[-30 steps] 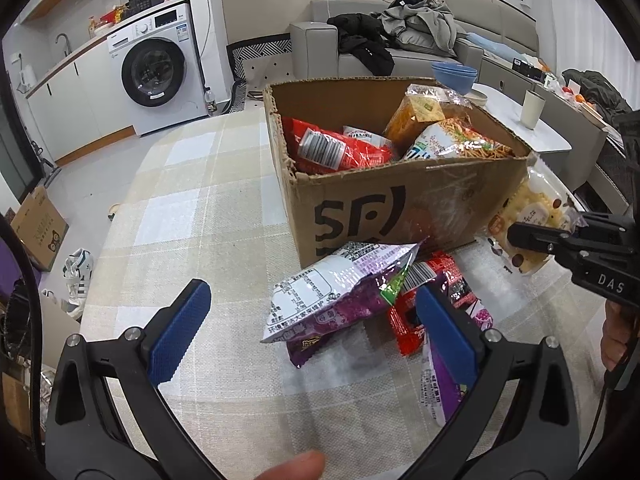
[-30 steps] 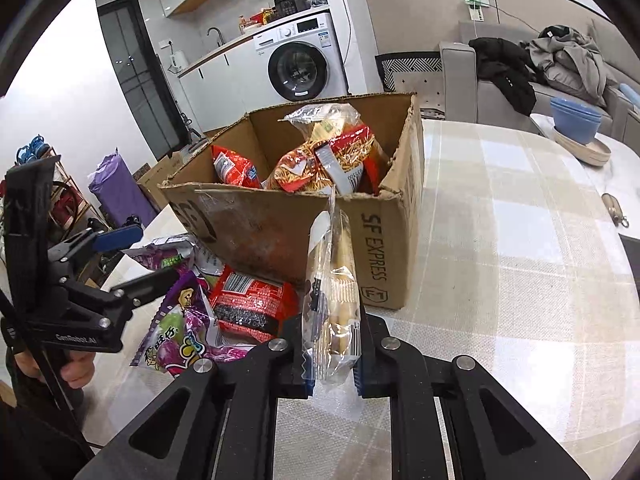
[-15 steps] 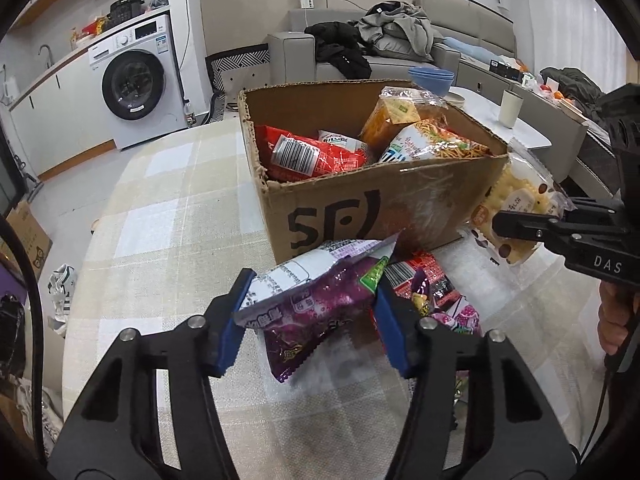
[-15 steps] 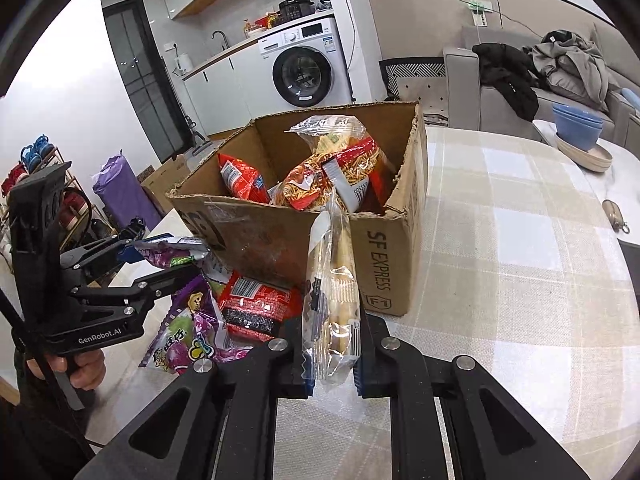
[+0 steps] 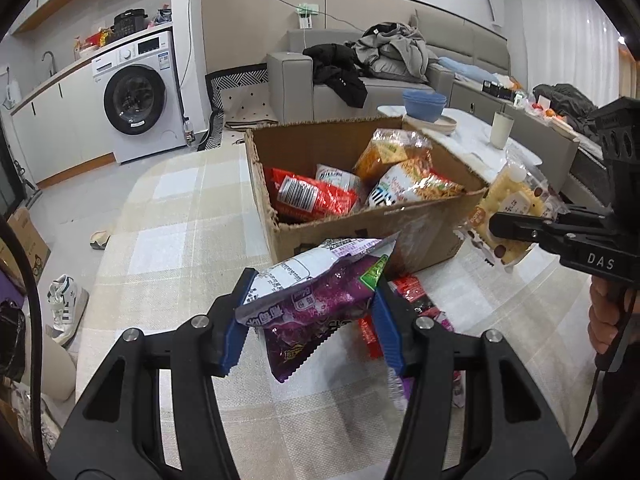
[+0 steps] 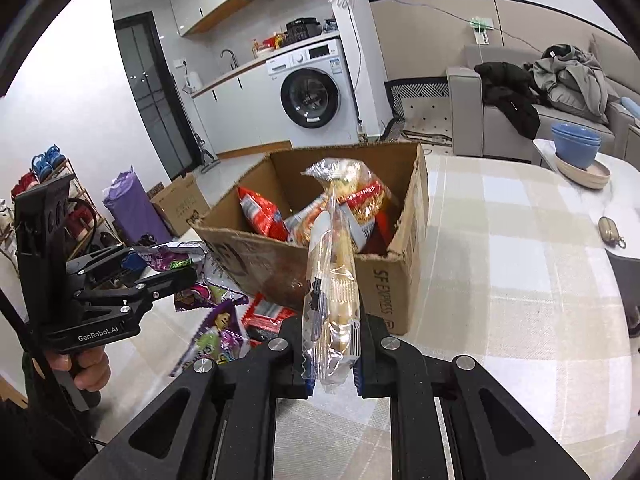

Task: Organize snacks
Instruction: 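Grasp the white-and-purple chip bag with the left gripper while the right lifts the bread stick, then carry the chip bag and bread stick over the box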

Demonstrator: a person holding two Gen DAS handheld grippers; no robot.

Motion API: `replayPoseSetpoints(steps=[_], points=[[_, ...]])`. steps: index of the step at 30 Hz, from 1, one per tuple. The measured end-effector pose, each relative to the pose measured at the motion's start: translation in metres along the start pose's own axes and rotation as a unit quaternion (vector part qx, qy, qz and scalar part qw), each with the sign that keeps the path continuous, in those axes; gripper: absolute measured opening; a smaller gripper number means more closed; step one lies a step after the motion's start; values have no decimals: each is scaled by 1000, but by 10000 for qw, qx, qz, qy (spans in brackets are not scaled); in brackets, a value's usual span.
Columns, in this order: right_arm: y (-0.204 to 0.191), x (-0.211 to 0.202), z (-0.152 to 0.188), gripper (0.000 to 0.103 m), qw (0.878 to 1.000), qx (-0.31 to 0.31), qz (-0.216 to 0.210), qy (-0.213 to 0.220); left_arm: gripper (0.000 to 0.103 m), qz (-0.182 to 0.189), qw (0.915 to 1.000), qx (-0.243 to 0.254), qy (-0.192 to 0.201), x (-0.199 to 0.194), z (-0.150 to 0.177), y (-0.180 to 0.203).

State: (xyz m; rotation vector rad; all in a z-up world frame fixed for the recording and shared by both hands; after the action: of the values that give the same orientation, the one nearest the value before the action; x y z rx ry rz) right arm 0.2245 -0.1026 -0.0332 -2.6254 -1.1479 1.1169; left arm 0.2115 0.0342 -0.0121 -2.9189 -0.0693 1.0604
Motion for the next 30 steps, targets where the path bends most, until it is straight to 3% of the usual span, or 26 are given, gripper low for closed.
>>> replayPoseSetpoints(steps=[14, 30], points=[[-18, -22, -22, 13, 9987, -49, -241, 454, 52, 157, 9981, -349, 479, -53, -23, -11], [-38, -7, -55, 13, 9962, -217, -346, 773, 52, -79, 9959, -552, 718, -65, -59, -17]])
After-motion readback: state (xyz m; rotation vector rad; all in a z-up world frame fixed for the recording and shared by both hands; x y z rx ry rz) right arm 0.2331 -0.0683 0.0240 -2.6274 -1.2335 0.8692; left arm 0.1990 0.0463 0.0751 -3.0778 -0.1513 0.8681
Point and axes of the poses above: each gripper's, at about its wrist camera, not at the fingertips, and x roughly the way its jaws point, y to its right, z to its underside, the point moved 7 cm from there along x, roughly the way its jaws point, and after that the axes turned 7 degrees about -z, right-handed, at the moved point
